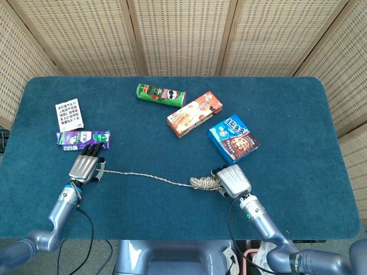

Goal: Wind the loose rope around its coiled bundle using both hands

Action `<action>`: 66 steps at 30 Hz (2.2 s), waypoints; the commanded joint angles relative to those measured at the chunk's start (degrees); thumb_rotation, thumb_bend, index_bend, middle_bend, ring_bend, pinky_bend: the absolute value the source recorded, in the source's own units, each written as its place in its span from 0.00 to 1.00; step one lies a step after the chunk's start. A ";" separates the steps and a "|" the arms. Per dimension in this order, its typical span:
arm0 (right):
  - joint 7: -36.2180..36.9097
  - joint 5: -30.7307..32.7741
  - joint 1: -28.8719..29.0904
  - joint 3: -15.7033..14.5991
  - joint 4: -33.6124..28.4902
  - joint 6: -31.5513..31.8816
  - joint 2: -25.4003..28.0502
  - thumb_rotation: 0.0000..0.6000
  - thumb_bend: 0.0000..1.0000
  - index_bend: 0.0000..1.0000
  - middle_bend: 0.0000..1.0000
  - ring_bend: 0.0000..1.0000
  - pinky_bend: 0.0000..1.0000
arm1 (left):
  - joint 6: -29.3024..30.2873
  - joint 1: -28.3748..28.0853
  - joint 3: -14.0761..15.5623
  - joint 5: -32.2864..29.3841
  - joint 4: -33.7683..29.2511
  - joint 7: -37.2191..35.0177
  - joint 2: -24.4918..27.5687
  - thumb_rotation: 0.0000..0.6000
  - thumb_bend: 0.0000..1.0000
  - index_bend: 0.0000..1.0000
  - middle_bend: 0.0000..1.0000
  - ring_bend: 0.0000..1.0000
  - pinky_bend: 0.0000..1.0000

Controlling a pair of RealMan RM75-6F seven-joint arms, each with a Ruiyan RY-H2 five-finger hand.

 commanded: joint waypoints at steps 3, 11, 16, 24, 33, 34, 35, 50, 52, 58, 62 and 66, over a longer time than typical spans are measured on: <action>1.04 -0.86 -0.11 0.38 -1.41 0.67 0.78 1.00 0.49 0.63 0.65 0.47 0.69 | 1.23 0.06 0.46 1.15 -0.55 -0.16 1.02 1.00 0.42 0.64 0.00 0.00 0.00; 1.72 2.22 1.15 4.42 -7.23 0.33 2.44 1.00 0.52 0.64 0.66 0.48 0.70 | 5.95 0.78 3.40 6.88 -2.77 -0.97 4.94 1.00 0.42 0.67 0.00 0.00 0.00; -3.05 7.15 3.82 8.72 -9.07 0.50 1.56 1.00 0.54 0.65 0.66 0.48 0.70 | 11.49 1.29 6.12 13.15 -5.77 -1.90 8.58 1.00 0.43 0.68 0.00 0.00 0.00; -14.69 17.99 9.97 13.38 -6.79 1.27 -2.11 1.00 0.55 0.65 0.67 0.48 0.71 | 19.05 1.22 8.49 21.09 -13.27 -5.92 14.60 1.00 0.43 0.70 0.00 0.00 0.00; -20.25 21.82 12.95 11.71 -5.61 2.40 -4.34 1.00 0.55 0.65 0.67 0.48 0.72 | 21.51 -1.43 5.44 22.32 -28.17 -11.90 22.90 1.00 0.43 0.71 0.00 0.00 0.00; -20.27 21.65 13.10 11.39 -5.68 2.53 -4.40 1.00 0.55 0.65 0.67 0.49 0.72 | 20.78 -2.16 4.34 21.33 -30.48 -12.89 23.94 1.00 0.43 0.71 0.00 0.00 0.00; -20.26 21.56 13.15 11.26 -5.69 2.62 -4.43 1.00 0.55 0.65 0.67 0.49 0.72 | 20.29 -2.46 3.96 20.87 -31.41 -13.22 24.44 1.00 0.43 0.71 0.00 0.00 0.00; -18.83 19.58 14.64 8.64 -5.67 2.30 -5.22 1.00 0.55 0.66 0.68 0.49 0.72 | 12.56 -9.69 -9.51 3.73 -51.30 -14.26 27.96 1.00 0.43 0.73 0.00 0.00 0.00; -18.88 19.19 14.91 8.42 -5.75 2.41 -5.42 1.00 0.55 0.66 0.68 0.49 0.72 | 11.75 -11.09 -12.22 -0.88 -52.60 -13.97 26.74 1.00 0.43 0.73 0.00 0.00 0.00; -19.70 17.88 15.46 7.11 -5.00 2.79 -6.22 1.00 0.55 0.66 0.68 0.49 0.72 | 9.47 -16.10 -20.94 -16.46 -55.86 -14.59 23.46 1.00 0.44 0.73 0.00 0.00 0.00; -20.17 16.69 15.55 5.89 -4.15 2.87 -6.58 1.00 0.55 0.66 0.69 0.50 0.74 | 10.18 -18.67 -25.56 -24.78 -57.84 -13.60 22.40 1.00 0.44 0.73 0.00 0.00 0.00; -21.14 16.53 15.67 5.04 -3.25 2.74 -7.03 1.00 0.55 0.66 0.69 0.50 0.74 | 11.63 -20.01 -29.41 -31.53 -60.96 -13.43 22.58 1.00 0.44 0.73 0.00 0.00 0.00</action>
